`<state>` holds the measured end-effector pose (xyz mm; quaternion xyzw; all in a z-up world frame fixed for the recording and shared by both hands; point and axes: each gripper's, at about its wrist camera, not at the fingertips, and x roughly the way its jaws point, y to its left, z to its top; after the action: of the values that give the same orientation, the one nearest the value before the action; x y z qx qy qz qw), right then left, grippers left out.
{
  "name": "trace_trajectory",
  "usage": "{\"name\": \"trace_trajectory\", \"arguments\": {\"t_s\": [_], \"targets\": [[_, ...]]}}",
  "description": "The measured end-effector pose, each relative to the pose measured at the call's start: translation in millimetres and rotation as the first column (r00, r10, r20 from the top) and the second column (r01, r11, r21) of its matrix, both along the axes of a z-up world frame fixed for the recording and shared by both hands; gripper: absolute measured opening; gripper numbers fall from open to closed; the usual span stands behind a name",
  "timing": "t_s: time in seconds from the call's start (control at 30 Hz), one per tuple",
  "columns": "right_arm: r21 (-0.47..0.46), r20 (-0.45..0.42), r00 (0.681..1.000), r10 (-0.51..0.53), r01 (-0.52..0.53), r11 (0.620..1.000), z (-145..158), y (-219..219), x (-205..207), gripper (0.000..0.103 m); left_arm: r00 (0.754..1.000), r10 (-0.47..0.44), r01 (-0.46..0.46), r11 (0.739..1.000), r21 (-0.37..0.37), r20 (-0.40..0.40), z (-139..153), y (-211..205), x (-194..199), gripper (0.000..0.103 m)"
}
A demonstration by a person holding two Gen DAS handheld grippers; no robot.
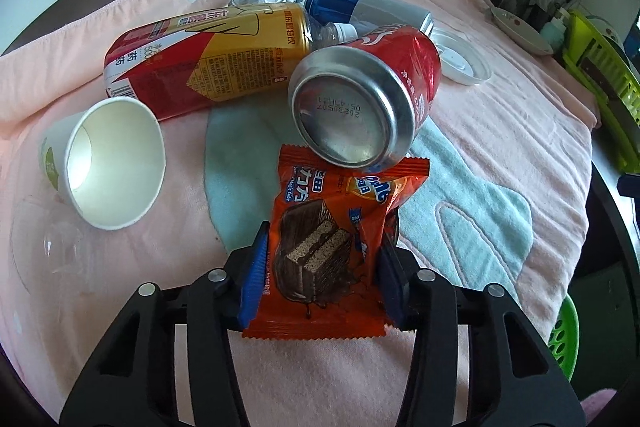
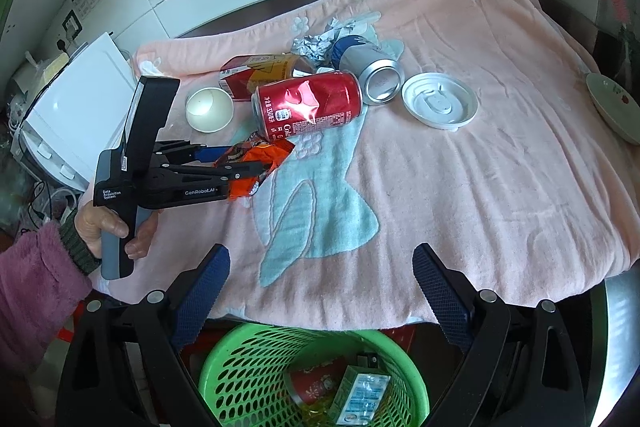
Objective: Collect trash
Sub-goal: 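Reach the left gripper to the orange snack wrapper and close on it, then lift the orange wrapper with left gripper while right gripper grasps the red Coca-Cola can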
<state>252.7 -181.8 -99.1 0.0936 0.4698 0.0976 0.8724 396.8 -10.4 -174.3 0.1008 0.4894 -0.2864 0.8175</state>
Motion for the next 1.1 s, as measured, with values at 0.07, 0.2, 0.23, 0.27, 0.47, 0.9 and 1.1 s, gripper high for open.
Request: {"name": "trace_trajectory", "arguments": {"t_s": [0.07,0.2,0.23,0.27,0.47,0.9,1.1], "targets": [[0.001,-0.001,1.000,0.010,-0.010,1.000,0,2,2,0.090,1.000,0.018,-0.018,1.000,-0.011,-0.008,1,6,-5,0.045],[0.010,0.002,1.000,0.028,-0.028,1.000,2,4,7,0.090,0.999,0.043,-0.043,0.999,-0.027,-0.014,5,16,-14,0.042],[0.014,0.002,0.999,0.032,-0.032,0.999,3,5,9,0.090,0.999,0.050,-0.051,0.998,-0.036,-0.018,7,20,-17,0.040],[0.016,0.003,0.999,0.037,-0.037,0.999,3,6,13,0.090,0.998,0.059,-0.059,0.997,-0.039,-0.020,8,23,-20,0.040],[0.044,-0.011,0.998,0.059,-0.059,0.997,8,14,40,0.090,0.991,0.128,-0.130,0.988,-0.088,-0.026,19,52,-37,0.038],[0.308,-0.148,0.982,-0.122,0.163,0.937,-3,26,138,0.090,0.970,0.242,-0.238,0.957,-0.168,0.004,43,109,-71,0.037],[0.396,-0.254,0.937,-0.238,0.326,0.859,-26,18,165,0.089,0.962,0.274,-0.266,0.946,-0.186,0.016,49,127,-79,0.037]]}}
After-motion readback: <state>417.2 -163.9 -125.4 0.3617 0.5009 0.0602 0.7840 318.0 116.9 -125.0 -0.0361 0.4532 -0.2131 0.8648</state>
